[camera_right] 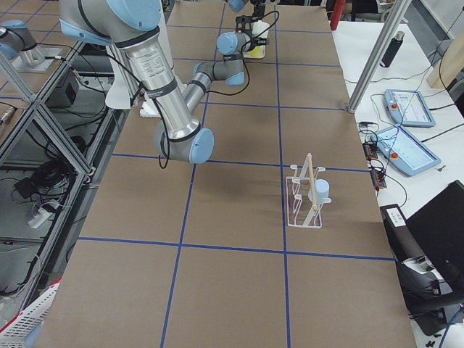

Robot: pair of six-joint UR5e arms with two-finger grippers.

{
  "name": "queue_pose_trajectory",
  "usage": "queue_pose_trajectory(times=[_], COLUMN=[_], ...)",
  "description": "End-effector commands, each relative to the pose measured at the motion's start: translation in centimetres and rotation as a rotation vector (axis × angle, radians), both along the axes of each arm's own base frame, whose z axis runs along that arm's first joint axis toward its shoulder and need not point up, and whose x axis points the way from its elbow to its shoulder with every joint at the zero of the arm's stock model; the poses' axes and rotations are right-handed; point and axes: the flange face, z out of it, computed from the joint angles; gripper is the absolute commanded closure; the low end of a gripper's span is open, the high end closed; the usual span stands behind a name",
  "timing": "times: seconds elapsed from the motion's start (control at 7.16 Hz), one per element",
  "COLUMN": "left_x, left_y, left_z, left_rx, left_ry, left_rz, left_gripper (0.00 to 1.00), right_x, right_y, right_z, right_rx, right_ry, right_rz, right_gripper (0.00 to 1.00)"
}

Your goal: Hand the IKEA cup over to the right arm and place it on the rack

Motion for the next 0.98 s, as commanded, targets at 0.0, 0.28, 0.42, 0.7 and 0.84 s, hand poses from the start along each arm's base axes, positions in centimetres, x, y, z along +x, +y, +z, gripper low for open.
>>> queue_pose_trajectory(times=[0.0,0.28,0.42,0.7,0.84], left_x=[-0.7,-3.5,-4.7,-9.1,-12.0], left_y=[0.1,-1.1,-1.2,-1.1,-0.7], left_z=[0.3,3.9,7.6,16.3,19.9], left_rx=[0.035,0.046,0.109,0.251,0.299], left_ry=[-0.005,-0.057,-0.118,-0.277,-0.342], left_rz=[-0.003,-0.062,-0.080,-0.123,-0.145], left_gripper=[0.00,0.00,0.00,0.00,0.00], right_x=[0.0,1.0,2.1,6.1,8.5], right_y=[-0.2,-2.9,-4.5,-6.6,-6.3], right_z=[0.3,0.9,1.4,2.2,4.2], right_rx=[-0.008,-0.073,-0.133,-0.160,-0.145], right_ry=[0.013,0.121,0.220,0.442,0.586], right_rz=[0.002,0.046,0.072,0.127,0.137], right_gripper=[0.51,0.55,0.57,0.57,0.56])
